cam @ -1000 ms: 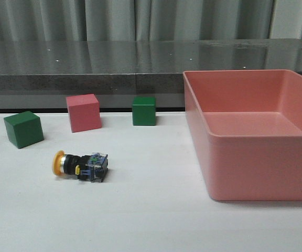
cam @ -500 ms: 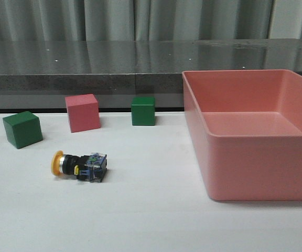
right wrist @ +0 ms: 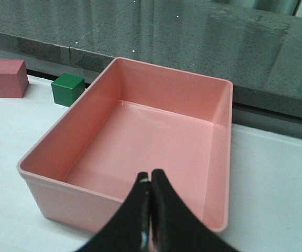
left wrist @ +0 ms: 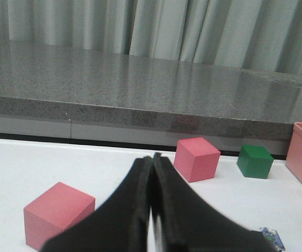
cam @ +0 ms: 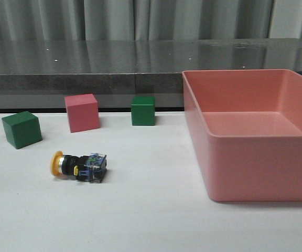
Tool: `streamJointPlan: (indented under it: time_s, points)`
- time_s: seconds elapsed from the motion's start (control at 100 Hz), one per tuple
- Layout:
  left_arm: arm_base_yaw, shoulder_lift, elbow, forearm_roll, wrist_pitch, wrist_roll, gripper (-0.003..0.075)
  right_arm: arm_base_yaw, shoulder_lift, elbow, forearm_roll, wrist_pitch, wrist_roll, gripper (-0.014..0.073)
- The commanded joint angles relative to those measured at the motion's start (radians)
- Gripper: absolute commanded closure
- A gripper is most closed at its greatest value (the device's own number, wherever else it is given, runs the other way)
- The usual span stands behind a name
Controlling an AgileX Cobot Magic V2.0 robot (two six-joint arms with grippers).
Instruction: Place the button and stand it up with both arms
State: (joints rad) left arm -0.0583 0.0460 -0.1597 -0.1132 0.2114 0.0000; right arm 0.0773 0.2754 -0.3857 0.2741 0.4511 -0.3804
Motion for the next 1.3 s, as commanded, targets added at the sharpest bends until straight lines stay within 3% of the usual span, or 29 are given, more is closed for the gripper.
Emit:
streamJointPlan:
  time_s: [0.0,0.14,0.29,0.36,0.46,0.47,0.48,0.56,0.63,0.78,1.03,1.13,1.29]
  points:
    - [0.0,0.123,-0.13,-0.016,-0.02,-0.009,0.074,0.0,0.006,-0.027,-0.001,-0.083,0.001,0.0655]
    - [0.0,0.375,-0.287,-0.016,0.038,0.0,0.074,0.0,0.006,-0.027,-0.001,-0.083,0.001,0.0655]
    - [-0.025,0.646,-0.458,-0.038,0.159,0.189,0.0738,0.0,0.006,-0.027,-0.001,-0.083,0.001,0.0655]
    - [-0.05,0.752,-0.524,-0.038,0.179,0.244,0.0699,0.0,0.006,-0.027,-0.001,-0.083,0.001,0.0655]
    - [-0.09,0.865,-0.602,-0.038,0.186,0.321,0.0499,0.0,0.006,-0.027,-0.001,-0.083,0.001,0.0655]
    - [-0.095,0.871,-0.606,-0.038,0.186,0.332,0.0433,0.0,0.006,-0.027,-0.001,-0.083,0.001,0.0655]
    - [-0.098,0.877,-0.614,-0.038,0.186,0.337,0.0433,0.0,0.006,-0.027,-0.001,-0.083,0.001,0.0655]
    - [-0.127,0.943,-0.645,-0.036,0.141,0.351,0.0151,0.0,0.006,-0.027,-0.001,-0.083,0.001,0.0655]
    - [-0.131,0.99,-0.655,-0.042,0.084,0.351,-0.0004,0.0,0.006,-0.027,-0.001,-0.083,0.001,0.0655]
    - [-0.131,1.058,-0.66,-0.118,0.067,0.363,0.0065,0.0,0.006,-0.027,-0.001,-0.083,0.001,0.0655]
    - [-0.151,1.225,-0.71,-0.167,0.041,0.647,0.0146,0.0,0.006,-0.027,-0.001,-0.084,0.001,0.0655]
    - [-0.145,1.305,-0.762,-0.292,0.114,0.853,0.0155,0.0,0.006,-0.027,-0.001,-0.084,0.001,0.0655]
    - [-0.111,1.452,-0.87,-0.696,0.336,1.341,0.0155,0.0,0.006,-0.027,-0.001,-0.083,0.001,0.0655]
